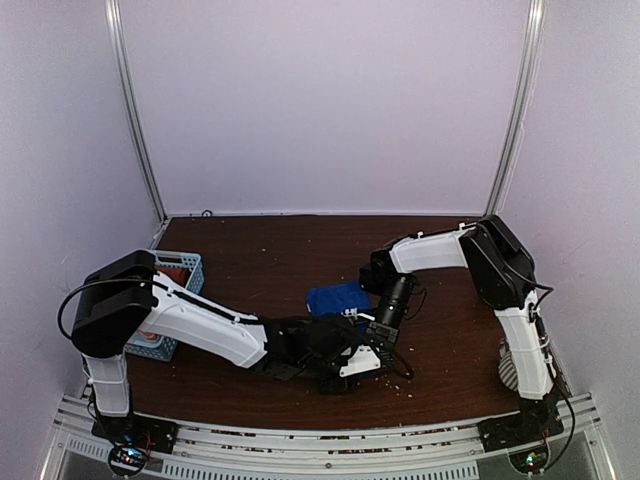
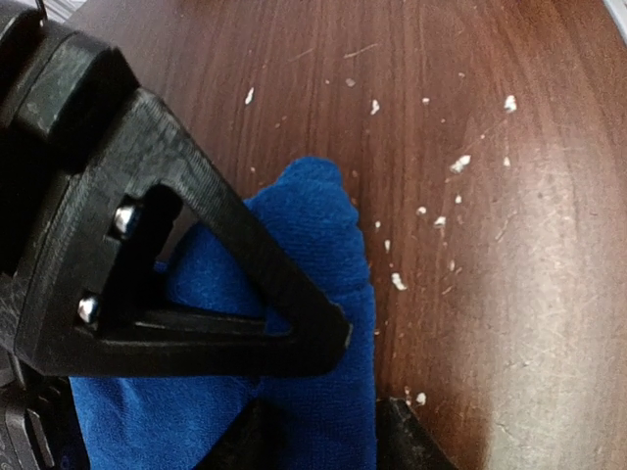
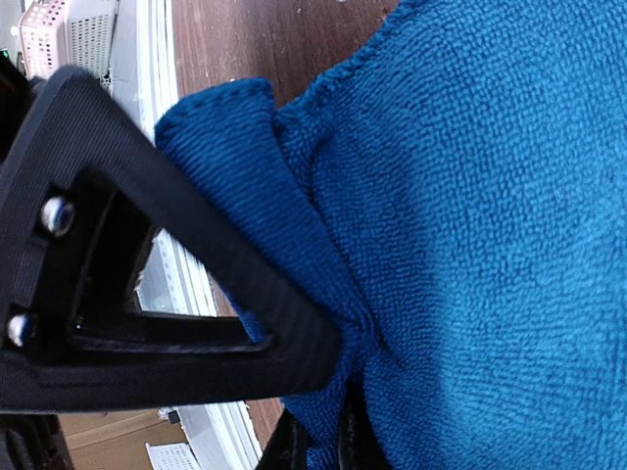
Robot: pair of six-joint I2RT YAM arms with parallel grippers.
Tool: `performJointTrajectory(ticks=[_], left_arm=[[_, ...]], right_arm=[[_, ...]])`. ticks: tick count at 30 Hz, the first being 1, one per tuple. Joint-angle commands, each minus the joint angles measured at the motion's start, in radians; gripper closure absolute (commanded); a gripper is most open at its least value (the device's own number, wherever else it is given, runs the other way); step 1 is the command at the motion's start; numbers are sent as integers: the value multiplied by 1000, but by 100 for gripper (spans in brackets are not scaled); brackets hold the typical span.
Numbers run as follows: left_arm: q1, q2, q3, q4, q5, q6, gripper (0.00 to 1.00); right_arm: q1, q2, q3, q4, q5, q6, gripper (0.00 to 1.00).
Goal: Roll the towels
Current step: Roll the towel at the center of the board.
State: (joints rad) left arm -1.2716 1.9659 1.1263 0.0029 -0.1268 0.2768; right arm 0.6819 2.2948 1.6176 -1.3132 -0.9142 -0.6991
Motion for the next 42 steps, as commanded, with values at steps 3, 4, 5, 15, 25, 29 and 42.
performJointTrajectory(ticks=[3, 4, 5, 15, 25, 29, 42], left_arm=[[0, 36, 6, 48, -94, 10, 59], [0, 42, 8, 44, -89, 11, 61], [0, 49, 13, 35, -81, 12, 64], [12, 36, 34, -31, 44, -29, 91], [204, 93, 52, -40, 598, -292, 92], [304, 206, 136, -66, 862, -422, 91], [375, 383, 287, -192, 1115, -578, 90]], right_arm=[[-1, 28, -22, 65, 103, 3, 96], [-1, 25, -22, 65, 103, 1, 96], [-1, 22, -23, 65, 101, 0, 96], [-23, -113, -34, 5, 64, -116, 66], [-235, -498, 3, 201, 333, 145, 55], [-235, -760, -232, 525, 380, 211, 53], [71, -882, -634, 629, 540, -64, 57]])
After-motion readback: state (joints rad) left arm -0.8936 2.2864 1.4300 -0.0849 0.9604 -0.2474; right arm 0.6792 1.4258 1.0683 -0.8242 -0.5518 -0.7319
